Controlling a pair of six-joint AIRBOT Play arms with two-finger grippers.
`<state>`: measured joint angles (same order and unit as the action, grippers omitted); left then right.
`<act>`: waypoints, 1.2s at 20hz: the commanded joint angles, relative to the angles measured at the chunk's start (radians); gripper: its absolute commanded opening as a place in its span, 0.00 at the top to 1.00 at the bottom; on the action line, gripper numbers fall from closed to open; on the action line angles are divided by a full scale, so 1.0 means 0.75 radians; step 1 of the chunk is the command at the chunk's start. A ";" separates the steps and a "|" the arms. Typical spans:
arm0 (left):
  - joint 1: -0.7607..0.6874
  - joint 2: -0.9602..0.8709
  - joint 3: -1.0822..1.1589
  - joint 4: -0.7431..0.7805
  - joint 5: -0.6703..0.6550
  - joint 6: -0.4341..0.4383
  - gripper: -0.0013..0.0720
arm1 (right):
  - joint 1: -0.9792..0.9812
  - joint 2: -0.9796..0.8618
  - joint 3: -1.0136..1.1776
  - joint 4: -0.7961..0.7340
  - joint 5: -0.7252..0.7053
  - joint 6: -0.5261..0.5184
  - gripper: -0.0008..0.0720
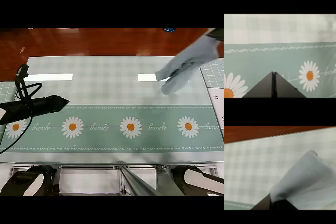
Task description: Fold the shirts.
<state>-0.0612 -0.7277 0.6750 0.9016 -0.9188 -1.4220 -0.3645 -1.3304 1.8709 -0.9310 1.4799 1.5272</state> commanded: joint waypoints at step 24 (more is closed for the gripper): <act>0.000 -0.001 0.009 -0.015 0.200 0.072 0.96 | -1.292 0.606 -0.933 -0.566 0.396 0.261 0.43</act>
<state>-0.0628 -0.7280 0.6762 0.8898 -0.8211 -1.3937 -1.3273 -0.8845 1.1843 -1.4376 1.8263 1.7092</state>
